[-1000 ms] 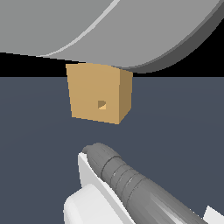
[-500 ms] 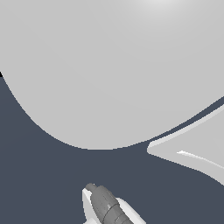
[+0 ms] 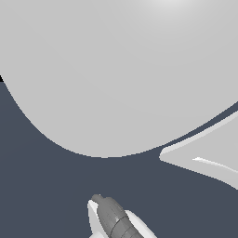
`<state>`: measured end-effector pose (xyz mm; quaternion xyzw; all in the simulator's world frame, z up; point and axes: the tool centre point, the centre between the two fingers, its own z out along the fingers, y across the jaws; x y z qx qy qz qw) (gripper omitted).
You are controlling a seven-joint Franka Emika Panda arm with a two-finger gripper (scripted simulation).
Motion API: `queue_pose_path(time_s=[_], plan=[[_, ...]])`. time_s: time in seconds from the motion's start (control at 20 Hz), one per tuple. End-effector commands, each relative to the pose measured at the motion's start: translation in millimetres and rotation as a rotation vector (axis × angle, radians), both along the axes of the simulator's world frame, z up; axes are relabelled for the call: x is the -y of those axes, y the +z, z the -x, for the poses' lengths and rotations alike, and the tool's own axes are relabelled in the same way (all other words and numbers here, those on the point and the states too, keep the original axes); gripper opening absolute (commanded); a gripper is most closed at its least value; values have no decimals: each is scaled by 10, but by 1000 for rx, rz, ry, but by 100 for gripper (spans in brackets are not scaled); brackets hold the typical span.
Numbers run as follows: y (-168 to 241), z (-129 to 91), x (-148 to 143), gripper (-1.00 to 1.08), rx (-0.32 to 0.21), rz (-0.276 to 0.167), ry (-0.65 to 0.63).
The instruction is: Insert the peg into the horizontal hole in a box.
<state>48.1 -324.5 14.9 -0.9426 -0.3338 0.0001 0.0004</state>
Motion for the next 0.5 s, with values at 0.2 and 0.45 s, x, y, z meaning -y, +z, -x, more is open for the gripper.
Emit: queue_pose_path(time_s=[0.2,0.45], plan=[[5,3,-26,-100,0,0,4],[21,25,-120,-100,0,0,18]])
